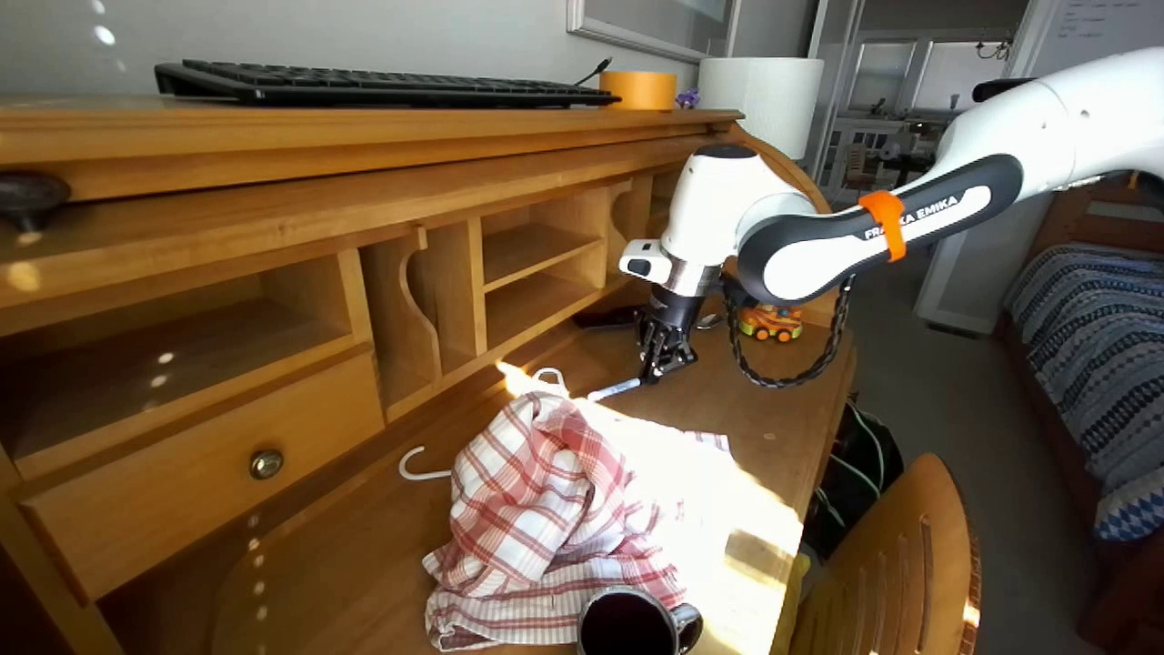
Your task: Pick up the marker and put it in the cup
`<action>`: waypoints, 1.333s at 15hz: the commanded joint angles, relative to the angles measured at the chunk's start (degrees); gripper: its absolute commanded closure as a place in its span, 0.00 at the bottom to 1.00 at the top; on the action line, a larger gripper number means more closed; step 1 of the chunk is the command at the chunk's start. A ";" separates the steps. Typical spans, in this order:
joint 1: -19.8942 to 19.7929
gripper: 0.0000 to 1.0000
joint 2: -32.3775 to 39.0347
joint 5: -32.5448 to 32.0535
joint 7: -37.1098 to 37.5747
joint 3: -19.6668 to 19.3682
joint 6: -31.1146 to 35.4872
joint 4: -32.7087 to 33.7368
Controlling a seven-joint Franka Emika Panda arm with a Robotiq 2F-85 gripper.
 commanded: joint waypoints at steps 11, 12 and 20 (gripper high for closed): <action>-29.99 0.96 22.37 -19.09 18.46 20.30 -4.04 -37.70; -32.40 0.96 23.25 -18.80 18.86 22.80 -3.75 -39.91; -44.07 0.96 28.78 -18.75 18.11 41.18 4.40 -51.66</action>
